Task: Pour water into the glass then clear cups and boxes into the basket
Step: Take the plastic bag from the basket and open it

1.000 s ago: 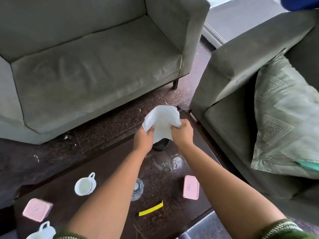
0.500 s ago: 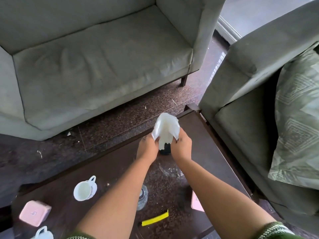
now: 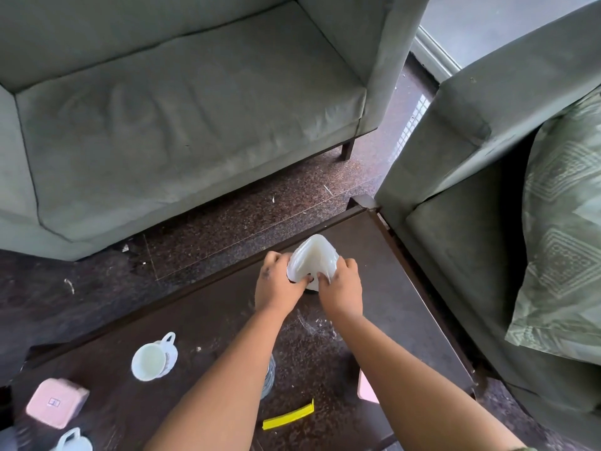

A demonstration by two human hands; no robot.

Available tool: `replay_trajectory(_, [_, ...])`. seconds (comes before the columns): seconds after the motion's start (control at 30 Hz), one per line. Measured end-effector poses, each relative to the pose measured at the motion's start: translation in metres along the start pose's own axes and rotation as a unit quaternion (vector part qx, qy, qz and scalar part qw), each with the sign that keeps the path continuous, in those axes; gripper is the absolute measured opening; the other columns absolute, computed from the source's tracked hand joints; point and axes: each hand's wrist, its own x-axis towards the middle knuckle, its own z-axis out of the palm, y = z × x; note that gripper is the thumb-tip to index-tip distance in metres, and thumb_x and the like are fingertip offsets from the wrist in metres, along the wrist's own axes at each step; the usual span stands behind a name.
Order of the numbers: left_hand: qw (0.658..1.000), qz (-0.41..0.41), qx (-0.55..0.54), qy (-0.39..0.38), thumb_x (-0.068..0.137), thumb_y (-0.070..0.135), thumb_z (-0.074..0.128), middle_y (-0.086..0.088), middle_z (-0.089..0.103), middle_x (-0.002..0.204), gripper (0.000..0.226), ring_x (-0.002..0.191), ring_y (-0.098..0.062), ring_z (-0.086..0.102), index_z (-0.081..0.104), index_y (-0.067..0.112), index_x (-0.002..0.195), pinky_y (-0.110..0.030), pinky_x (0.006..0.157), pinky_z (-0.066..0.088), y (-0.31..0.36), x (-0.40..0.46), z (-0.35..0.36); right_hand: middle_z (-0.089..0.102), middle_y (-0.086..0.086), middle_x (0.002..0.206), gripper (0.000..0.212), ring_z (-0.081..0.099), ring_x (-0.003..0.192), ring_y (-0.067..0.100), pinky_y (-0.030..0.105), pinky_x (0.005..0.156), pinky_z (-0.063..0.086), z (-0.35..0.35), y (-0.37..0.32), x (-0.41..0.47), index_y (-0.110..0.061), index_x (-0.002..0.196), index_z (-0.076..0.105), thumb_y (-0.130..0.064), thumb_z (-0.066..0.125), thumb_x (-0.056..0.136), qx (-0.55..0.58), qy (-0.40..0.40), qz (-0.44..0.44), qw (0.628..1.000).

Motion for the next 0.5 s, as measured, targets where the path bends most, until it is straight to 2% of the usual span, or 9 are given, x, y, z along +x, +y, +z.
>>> replay_trajectory(0.07, [0.999, 0.015, -0.021, 0.045, 0.07, 0.042, 0.078, 0.007, 0.052, 0.107, 0.046, 0.1, -0.01, 0.047, 0.063, 0.025, 0.11, -0.025, 0.074, 0.041, 0.002, -0.002, -0.004, 0.048, 0.002, 0.113, 0.039, 0.054, 0.099, 0.021, 0.034, 0.082, 0.049, -0.002, 0.002, 0.0, -0.013, 0.12, 0.052, -0.026, 0.065, 0.086, 0.011, 0.022, -0.024, 0.999])
replay_trajectory(0.13, [0.995, 0.031, -0.04, 0.081, 0.077, 0.035, 0.075, 0.006, 0.059, 0.107, 0.038, 0.1, -0.01, 0.05, 0.065, 0.023, 0.111, -0.024, 0.078, 0.039, 0.003, -0.001, -0.007, 0.048, 0.001, 0.114, 0.047, 0.049, 0.101, 0.016, 0.03, 0.084, 0.044, -0.005, 0.001, -0.001, -0.013, 0.125, 0.051, -0.031, 0.068, 0.085, 0.033, 0.054, -0.053, 0.997])
replay_trajectory(0.2, [0.996, 0.04, -0.022, 0.08, 0.085, 0.023, 0.067, 0.002, 0.065, 0.106, 0.021, 0.097, -0.02, 0.06, 0.068, 0.018, 0.106, -0.027, 0.075, 0.042, 0.002, 0.0, -0.009, 0.05, 0.002, 0.114, 0.038, 0.051, 0.099, 0.018, 0.031, 0.083, 0.044, -0.008, -0.003, -0.003, -0.011, 0.124, 0.052, -0.028, 0.06, 0.091, 0.043, 0.053, -0.06, 0.996])
replay_trajectory(0.27, [0.996, 0.057, 0.012, 0.063, 0.087, 0.015, 0.062, 0.001, 0.067, 0.1, 0.015, 0.09, -0.024, 0.063, 0.07, 0.017, 0.1, -0.03, 0.069, 0.045, 0.0, -0.002, -0.008, 0.053, 0.004, 0.107, 0.022, 0.055, 0.093, 0.023, 0.031, 0.076, 0.045, -0.008, -0.004, -0.002, -0.008, 0.113, 0.057, -0.02, 0.051, 0.096, 0.01, 0.027, -0.064, 0.997])
replay_trajectory(0.33, [0.996, 0.063, 0.047, 0.052, 0.088, 0.015, 0.061, 0.0, 0.066, 0.096, 0.012, 0.088, -0.025, 0.063, 0.068, 0.017, 0.097, -0.031, 0.064, 0.043, -0.001, -0.004, -0.007, 0.054, 0.006, 0.102, 0.014, 0.057, 0.089, 0.027, 0.031, 0.071, 0.044, -0.008, -0.002, 0.002, -0.006, 0.101, 0.058, -0.014, 0.049, 0.095, -0.021, 0.006, -0.062, 0.998])
replay_trajectory(0.4, [0.996, 0.051, 0.039, 0.064, 0.088, 0.022, 0.062, 0.0, 0.064, 0.103, 0.017, 0.095, -0.024, 0.062, 0.065, 0.017, 0.105, -0.03, 0.068, 0.043, -0.002, -0.005, -0.007, 0.054, 0.007, 0.104, 0.017, 0.056, 0.091, 0.027, 0.033, 0.073, 0.046, -0.009, -0.002, 0.005, -0.007, 0.106, 0.058, -0.015, 0.051, 0.093, -0.025, 0.007, -0.067, 0.997])
replay_trajectory(0.5, [0.997, 0.037, -0.015, 0.061, 0.081, 0.034, 0.071, 0.003, 0.061, 0.116, 0.044, 0.104, -0.018, 0.058, 0.058, 0.021, 0.121, -0.029, 0.079, 0.045, -0.004, -0.003, -0.011, 0.052, 0.007, 0.111, 0.03, 0.053, 0.097, 0.025, 0.033, 0.078, 0.045, -0.012, -0.001, 0.006, -0.01, 0.118, 0.055, -0.02, 0.058, 0.09, -0.015, 0.025, -0.081, 0.996])
